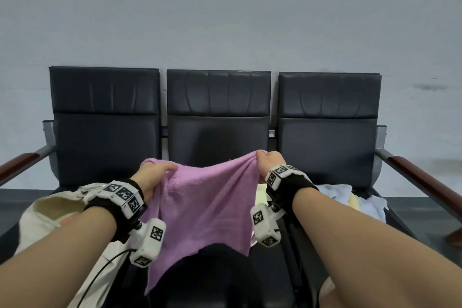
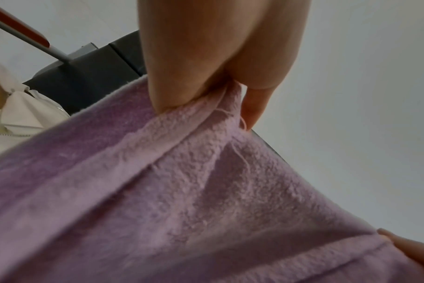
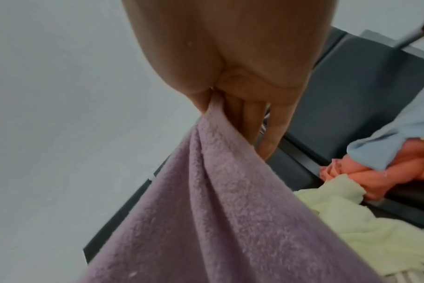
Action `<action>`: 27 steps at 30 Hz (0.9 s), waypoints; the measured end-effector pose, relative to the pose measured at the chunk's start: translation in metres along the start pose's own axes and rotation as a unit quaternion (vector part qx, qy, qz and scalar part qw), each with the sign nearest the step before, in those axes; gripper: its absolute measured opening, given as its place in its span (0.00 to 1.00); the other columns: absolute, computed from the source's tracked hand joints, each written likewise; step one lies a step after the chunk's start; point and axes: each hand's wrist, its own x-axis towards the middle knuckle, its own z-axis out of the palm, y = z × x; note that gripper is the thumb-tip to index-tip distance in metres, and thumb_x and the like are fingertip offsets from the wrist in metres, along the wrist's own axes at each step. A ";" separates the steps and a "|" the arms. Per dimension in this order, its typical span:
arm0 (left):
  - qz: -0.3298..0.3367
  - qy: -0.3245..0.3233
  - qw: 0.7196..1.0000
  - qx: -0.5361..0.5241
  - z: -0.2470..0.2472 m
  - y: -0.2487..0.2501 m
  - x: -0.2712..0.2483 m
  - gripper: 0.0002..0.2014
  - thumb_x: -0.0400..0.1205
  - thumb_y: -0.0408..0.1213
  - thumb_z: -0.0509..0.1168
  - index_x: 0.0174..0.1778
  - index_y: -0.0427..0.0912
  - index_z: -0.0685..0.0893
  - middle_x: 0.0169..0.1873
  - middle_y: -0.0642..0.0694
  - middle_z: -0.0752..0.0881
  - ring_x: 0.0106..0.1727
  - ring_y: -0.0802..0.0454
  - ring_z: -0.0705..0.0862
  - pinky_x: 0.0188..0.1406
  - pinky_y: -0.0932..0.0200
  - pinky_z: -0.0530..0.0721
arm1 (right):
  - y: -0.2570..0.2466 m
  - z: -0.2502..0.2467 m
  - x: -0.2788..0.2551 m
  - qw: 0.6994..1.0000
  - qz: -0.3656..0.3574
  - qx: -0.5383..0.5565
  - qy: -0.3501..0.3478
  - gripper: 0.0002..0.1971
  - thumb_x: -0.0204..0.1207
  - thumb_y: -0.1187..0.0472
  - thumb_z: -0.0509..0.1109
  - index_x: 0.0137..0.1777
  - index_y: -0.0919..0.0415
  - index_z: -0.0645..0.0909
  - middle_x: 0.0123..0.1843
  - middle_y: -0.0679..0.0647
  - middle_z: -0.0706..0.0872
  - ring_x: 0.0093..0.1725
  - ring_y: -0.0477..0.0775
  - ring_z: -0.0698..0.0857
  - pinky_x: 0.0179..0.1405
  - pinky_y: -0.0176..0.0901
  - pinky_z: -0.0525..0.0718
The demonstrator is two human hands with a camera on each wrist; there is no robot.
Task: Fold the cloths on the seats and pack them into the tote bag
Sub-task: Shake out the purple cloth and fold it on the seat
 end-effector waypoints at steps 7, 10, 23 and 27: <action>-0.006 0.046 0.998 0.035 -0.015 -0.006 0.006 0.14 0.77 0.32 0.76 0.54 0.29 0.87 0.49 0.33 0.90 0.53 0.36 0.89 0.58 0.42 0.88 | -0.001 -0.013 0.003 0.997 0.038 0.067 -0.016 0.22 0.87 0.56 0.58 0.73 0.71 0.75 0.72 0.66 0.79 0.71 0.66 0.78 0.67 0.47 0.75; -0.021 0.096 0.994 0.052 -0.025 -0.010 0.009 0.18 0.74 0.34 0.79 0.56 0.31 0.85 0.50 0.37 0.87 0.51 0.40 0.86 0.49 0.47 0.86 | 0.002 -0.019 0.007 0.996 0.045 0.076 0.008 0.25 0.84 0.52 0.63 0.71 0.74 0.76 0.70 0.68 0.80 0.69 0.67 0.79 0.67 0.47 0.74; -0.124 -0.103 0.985 -0.054 -0.038 0.000 -0.014 0.09 0.85 0.30 0.63 0.53 0.29 0.86 0.34 0.40 0.91 0.28 0.50 0.89 0.34 0.53 0.87 | 0.011 -0.029 0.008 0.977 0.035 0.206 0.043 0.20 0.75 0.53 0.76 0.61 0.67 0.86 0.46 0.57 0.85 0.46 0.59 0.83 0.51 0.42 0.76; -0.071 -0.045 0.996 0.029 -0.037 -0.009 -0.008 0.13 0.82 0.16 0.62 0.61 0.24 0.83 0.48 0.31 0.89 0.45 0.39 0.88 0.45 0.48 0.89 | 0.014 -0.036 0.009 0.974 0.037 0.214 0.065 0.23 0.74 0.51 0.76 0.66 0.63 0.84 0.55 0.60 0.87 0.48 0.60 0.82 0.53 0.42 0.76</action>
